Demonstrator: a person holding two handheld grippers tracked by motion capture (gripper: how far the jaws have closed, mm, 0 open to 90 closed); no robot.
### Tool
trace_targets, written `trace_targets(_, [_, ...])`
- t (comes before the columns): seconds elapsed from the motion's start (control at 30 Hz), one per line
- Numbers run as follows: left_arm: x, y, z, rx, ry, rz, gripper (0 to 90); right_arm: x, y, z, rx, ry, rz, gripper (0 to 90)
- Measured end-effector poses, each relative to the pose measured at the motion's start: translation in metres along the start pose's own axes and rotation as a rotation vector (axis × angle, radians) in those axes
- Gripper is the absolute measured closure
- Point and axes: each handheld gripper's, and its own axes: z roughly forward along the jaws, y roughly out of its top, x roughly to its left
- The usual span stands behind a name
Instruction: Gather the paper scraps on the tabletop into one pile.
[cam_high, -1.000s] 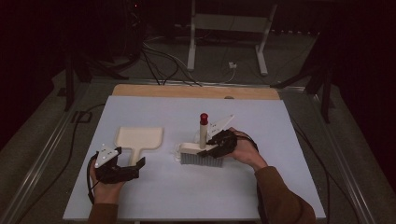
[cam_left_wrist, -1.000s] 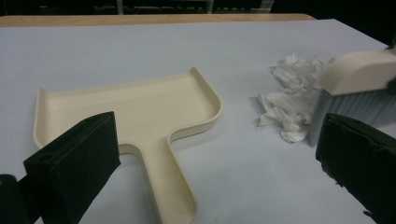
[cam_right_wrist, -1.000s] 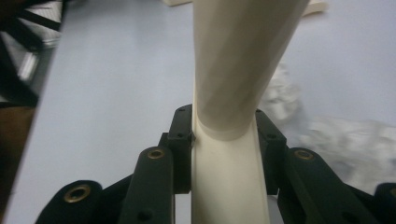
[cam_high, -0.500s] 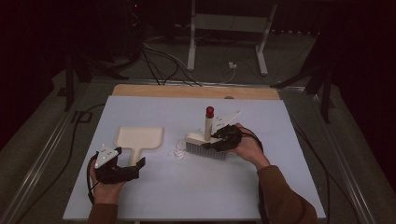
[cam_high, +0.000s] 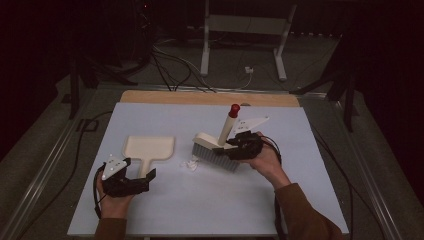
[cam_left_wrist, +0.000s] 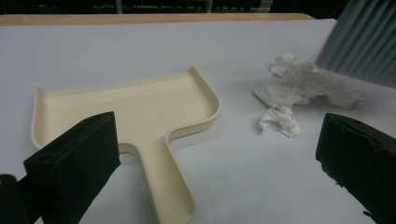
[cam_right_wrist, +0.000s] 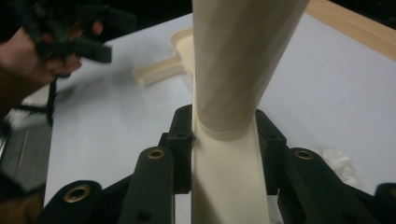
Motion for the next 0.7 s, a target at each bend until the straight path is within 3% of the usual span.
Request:
trace_targets(0.33, [0.002,0.000,-0.002,-0.005,0.015,-0.004,0.4,0.023,-0.001,0.039,-0.044,-0.077,0.182,66.9])
trace_targets(0.43, [0.003,0.000,-0.003,-0.006,0.015,-0.008,0.4,0.036,-0.003,0.055,-0.024,-0.107,0.237,66.9])
trace_targets(0.7, [0.004,0.000,-0.004,-0.007,0.018,-0.009,0.4,0.047,-0.015,0.078,0.037,-0.151,0.294,66.9])
